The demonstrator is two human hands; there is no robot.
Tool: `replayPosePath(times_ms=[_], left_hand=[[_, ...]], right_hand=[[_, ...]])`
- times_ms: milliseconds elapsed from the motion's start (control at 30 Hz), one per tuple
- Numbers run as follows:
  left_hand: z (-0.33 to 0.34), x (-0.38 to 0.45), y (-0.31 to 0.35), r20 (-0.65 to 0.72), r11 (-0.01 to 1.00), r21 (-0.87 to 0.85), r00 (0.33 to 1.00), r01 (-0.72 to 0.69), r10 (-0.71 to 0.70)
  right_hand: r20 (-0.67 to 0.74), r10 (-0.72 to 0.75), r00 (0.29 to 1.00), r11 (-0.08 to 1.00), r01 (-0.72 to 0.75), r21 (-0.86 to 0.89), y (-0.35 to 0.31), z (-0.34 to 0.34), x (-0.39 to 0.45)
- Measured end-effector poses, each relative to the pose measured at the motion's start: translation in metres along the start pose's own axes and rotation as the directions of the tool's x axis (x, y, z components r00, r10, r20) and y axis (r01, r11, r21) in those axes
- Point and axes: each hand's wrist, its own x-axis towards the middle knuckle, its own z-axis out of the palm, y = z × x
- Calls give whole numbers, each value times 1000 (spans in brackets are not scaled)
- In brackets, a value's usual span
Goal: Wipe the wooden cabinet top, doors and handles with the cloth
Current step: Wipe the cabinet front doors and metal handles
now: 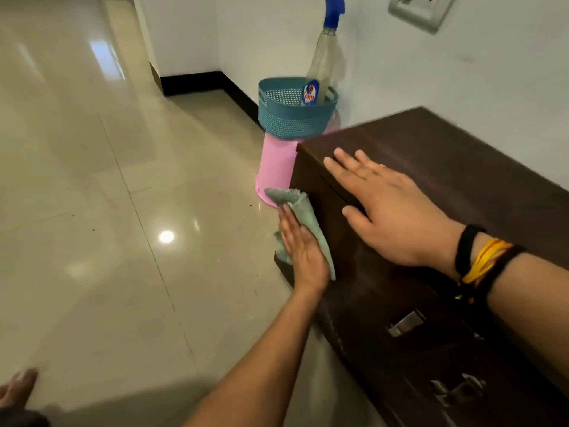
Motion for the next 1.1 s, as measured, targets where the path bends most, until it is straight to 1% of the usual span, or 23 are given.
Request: replayPosePath(times_ms=[67,133,167,233,300,333,367,400,433,467,533,567,633,700,733,767,833,867,900,933,1000,1067,1100], left_hand=[[-5,23,-19,-72,981,-82,980,177,-183],[-11,19,-27,-82,919,-126,919,374,-385],[-10,10,-21,-50,936,-95,937,340,-346],[-7,-9,1,72,999,39,997,14,-17],[-4,-2,13,74,959,48,958,-280,276],[-4,5,8,56,951,58,952,-304,301],[-3,9,-7,23,977,69,979,-203,201],[-4,8,-22,-3,1000,21,1000,-7,7],[-7,-2,-40,-19,978,-22,978,207,-208],[-9,-20,-51,32,941,-43,942,335,-334],[-5,-54,-53,133,921,11,913,389,-387],[-2,-64,-41,161,949,25,936,314,-314],[5,-57,-10,163,998,49,986,-31,22],[6,-31,15,79,946,100,950,-310,303],[5,-19,16,12,931,131,939,-341,343],[5,-14,8,-35,950,93,952,-298,303],[3,-38,-10,-41,994,-70,995,87,-90],[6,-59,-20,39,960,-104,965,261,-258],[6,-80,-28,137,949,-68,945,309,-298],[7,-97,-33,202,973,8,953,229,-226],[11,-99,-22,244,992,87,968,-87,64],[14,-67,9,170,923,131,925,-363,340],[13,-54,25,112,897,122,904,-425,413]], right_hand=[[7,2,1000,999,-2,-35,-1,2,0],[16,13,1000,999,-12,-40,-2,1,-1],[21,10,1000,999,-10,-35,-1,0,-2],[23,7,1000,1000,-7,-17,0,1,-4],[13,0,1000,1000,0,-6,1,1,-2],[14,-5,1000,1000,5,-13,0,0,-1],[16,-6,1000,1000,6,-20,-1,1,-1],[13,-4,1000,1000,4,-25,-1,0,-1],[13,2,1000,1000,-2,-23,-2,-1,-1],[21,8,1000,1000,-8,-16,-3,-2,-3],[31,14,999,1000,-14,-11,-3,-1,-4],[29,14,999,1000,-14,-11,-2,-1,-4],[24,4,1000,1000,-4,1,0,-1,-3],[23,6,1000,1000,-6,11,-1,-2,-1],[24,7,1000,1000,-7,9,-2,-2,-1],[26,10,1000,1000,-10,6,-2,-2,-2],[22,12,1000,1000,-12,0,-2,-3,-3],[27,11,1000,1000,-12,2,-2,-3,-3],[35,13,999,1000,-14,8,-3,-3,-4],[41,17,999,1000,-18,15,-2,-3,-4],[40,14,999,1000,-15,21,0,-3,-2],[16,-3,1000,1000,3,28,2,-2,0],[5,-6,1000,999,6,38,1,-1,0]])
